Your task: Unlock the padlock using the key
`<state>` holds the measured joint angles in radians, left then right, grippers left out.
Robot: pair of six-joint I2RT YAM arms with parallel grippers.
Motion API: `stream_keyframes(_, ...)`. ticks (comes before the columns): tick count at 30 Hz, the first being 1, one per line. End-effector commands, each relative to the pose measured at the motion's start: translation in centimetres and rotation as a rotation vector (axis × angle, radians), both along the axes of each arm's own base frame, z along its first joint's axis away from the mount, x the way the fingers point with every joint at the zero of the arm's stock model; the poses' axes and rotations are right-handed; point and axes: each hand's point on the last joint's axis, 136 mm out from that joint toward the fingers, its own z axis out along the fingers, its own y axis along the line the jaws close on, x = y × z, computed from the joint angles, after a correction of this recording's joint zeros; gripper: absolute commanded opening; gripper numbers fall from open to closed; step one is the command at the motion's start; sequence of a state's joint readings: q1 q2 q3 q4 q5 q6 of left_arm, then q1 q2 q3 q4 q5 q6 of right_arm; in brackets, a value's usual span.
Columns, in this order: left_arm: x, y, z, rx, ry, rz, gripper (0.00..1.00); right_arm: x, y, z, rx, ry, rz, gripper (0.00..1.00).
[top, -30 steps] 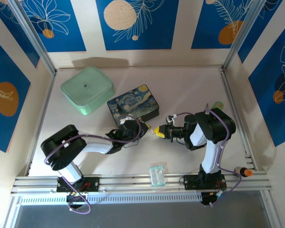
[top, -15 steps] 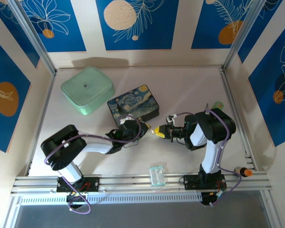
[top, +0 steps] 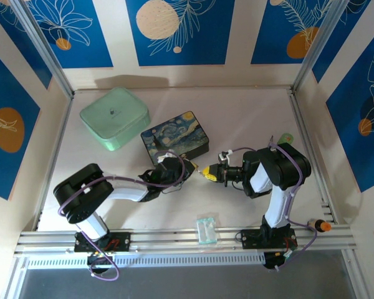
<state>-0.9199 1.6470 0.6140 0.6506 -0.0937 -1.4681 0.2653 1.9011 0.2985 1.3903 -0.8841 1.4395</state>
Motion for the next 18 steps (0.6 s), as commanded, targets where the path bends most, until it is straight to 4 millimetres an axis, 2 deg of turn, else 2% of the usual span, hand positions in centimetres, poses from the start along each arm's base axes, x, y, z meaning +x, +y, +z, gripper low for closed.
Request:
stream_keyframes(1,-0.11,-0.67,0.27,-0.074,0.037,-0.009,0.00,-0.55,-0.03,0.31,0.002,-0.038,0.018,0.00)
stream_keyframes(18,0.21,-0.03,0.04,-0.089,0.046,0.007,0.00,-0.74,0.01,0.92,0.013,-0.057,0.035,0.00)
